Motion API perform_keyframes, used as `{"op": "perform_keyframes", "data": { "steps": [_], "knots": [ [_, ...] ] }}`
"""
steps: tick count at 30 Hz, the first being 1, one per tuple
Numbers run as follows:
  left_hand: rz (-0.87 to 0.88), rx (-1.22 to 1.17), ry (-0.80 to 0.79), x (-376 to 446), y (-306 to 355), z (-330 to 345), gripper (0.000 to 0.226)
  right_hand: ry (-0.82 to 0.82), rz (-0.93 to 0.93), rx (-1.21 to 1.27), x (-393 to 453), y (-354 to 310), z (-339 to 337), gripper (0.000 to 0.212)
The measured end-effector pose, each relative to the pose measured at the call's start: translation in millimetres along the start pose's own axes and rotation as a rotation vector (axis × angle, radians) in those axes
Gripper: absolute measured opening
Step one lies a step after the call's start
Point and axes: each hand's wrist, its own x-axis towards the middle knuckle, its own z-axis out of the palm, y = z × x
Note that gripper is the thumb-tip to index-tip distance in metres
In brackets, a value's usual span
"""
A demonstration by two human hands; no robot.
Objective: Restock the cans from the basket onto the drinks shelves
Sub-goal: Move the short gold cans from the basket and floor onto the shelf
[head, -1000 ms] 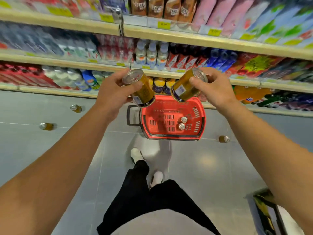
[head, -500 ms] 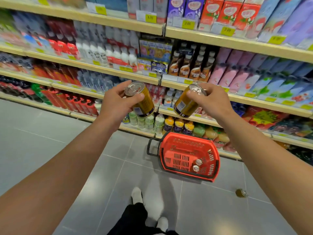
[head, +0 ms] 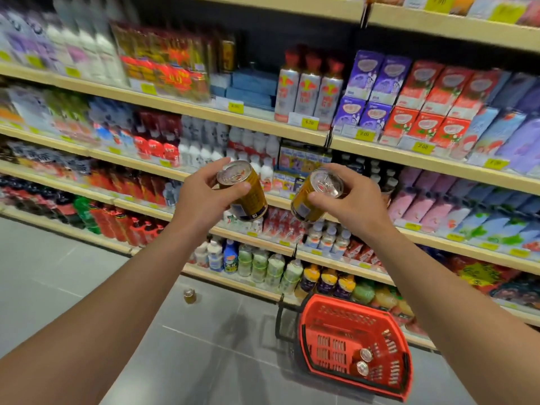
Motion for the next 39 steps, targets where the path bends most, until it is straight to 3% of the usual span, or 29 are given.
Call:
{"op": "perform_keyframes", "data": {
  "steps": [9, 17, 26, 32, 35, 39],
  "knots": [
    [0.02, -0.017, -0.038, 90, 8, -87, 0.059, 0.089, -0.072, -0.025, 54, -77, 80, 0.063],
    [0.021, -0.044, -0.044, 165, 11, -118, 0.057, 0.103, -0.105, -0.04, 119, -97, 106, 0.063],
    [0.094, -0.023, -0.053, 266, 19, -109, 0.048, 0.151, -0.149, -0.011, 233, -77, 128, 0.061],
    [0.106, 0.014, -0.064, 339, 27, -93, 0.056, 0.279, -0.045, 0.089, 333, -68, 122, 0.06],
    [0.107, 0.002, -0.045, 364, 24, -84, 0.042, 0.298, -0.027, 0.109, 372, -65, 124, 0.054],
    [0.108, 0.007, -0.034, 388, 22, -73, 0.071, 0.286, -0.02, 0.064, 411, -66, 135, 0.055]
  ]
}}
